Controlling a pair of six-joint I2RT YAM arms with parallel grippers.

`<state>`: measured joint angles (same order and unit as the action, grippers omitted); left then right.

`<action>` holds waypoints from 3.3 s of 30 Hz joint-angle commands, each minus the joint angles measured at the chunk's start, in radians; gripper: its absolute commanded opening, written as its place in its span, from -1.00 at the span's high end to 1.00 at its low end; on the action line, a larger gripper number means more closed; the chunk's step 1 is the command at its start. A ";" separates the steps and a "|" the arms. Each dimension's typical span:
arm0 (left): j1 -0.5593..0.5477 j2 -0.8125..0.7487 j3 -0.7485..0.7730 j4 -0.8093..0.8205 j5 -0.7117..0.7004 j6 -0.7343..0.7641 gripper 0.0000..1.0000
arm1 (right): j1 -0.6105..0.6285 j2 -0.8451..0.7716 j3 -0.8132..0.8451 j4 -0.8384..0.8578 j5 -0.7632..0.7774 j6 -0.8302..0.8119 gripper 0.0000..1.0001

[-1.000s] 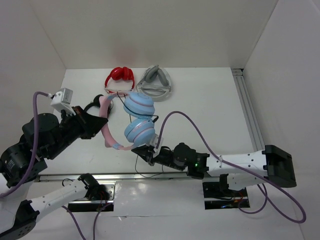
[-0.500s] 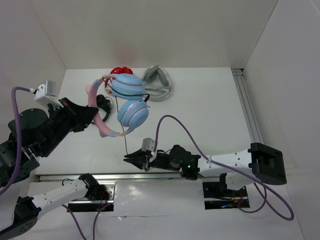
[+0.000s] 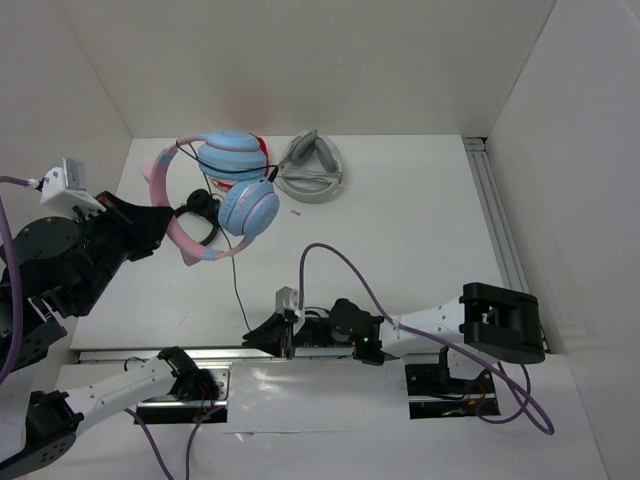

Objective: Wrap the headphones

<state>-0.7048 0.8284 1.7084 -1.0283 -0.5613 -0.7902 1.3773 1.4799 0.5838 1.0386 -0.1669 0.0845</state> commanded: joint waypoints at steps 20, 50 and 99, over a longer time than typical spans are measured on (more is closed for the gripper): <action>0.004 0.054 0.105 0.070 -0.192 0.034 1.00 | 0.077 0.190 -0.096 0.322 -0.017 0.130 0.93; 0.004 -0.083 -0.520 0.422 -0.277 0.414 1.00 | 0.273 -0.219 0.376 -0.926 0.294 -0.213 1.00; 0.100 0.150 -0.446 0.300 -0.013 0.364 1.00 | 0.402 -0.237 0.881 -1.558 0.671 -0.371 1.00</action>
<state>-0.5720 1.0233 1.2594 -0.8719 -0.6365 -0.5220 1.7653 1.2755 1.3941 -0.4469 0.4129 -0.2485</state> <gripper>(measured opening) 0.108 0.041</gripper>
